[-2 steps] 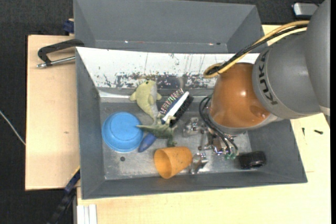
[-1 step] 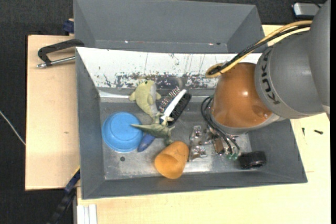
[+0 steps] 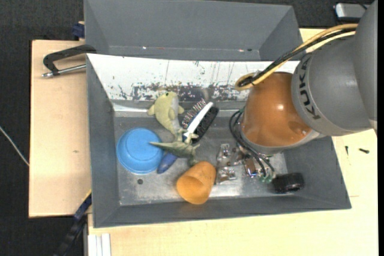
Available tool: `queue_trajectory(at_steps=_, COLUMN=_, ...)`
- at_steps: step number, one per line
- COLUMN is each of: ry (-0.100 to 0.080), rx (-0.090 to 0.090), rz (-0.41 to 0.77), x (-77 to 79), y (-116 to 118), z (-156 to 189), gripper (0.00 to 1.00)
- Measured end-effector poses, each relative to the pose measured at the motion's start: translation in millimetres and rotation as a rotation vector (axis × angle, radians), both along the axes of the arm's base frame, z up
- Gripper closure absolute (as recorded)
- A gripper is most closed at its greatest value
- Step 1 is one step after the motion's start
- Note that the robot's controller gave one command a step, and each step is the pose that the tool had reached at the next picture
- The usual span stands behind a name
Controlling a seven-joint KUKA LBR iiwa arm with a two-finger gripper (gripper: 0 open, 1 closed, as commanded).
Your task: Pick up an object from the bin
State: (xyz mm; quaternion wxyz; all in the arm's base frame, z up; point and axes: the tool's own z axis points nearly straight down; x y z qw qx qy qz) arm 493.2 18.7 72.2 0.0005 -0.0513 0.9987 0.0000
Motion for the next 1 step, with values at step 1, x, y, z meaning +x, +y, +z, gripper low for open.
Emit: queue_trajectory(at_steps=1, ry=0.001, rx=0.001, rz=0.001, x=-0.9, y=0.6, z=-0.7, gripper=0.00)
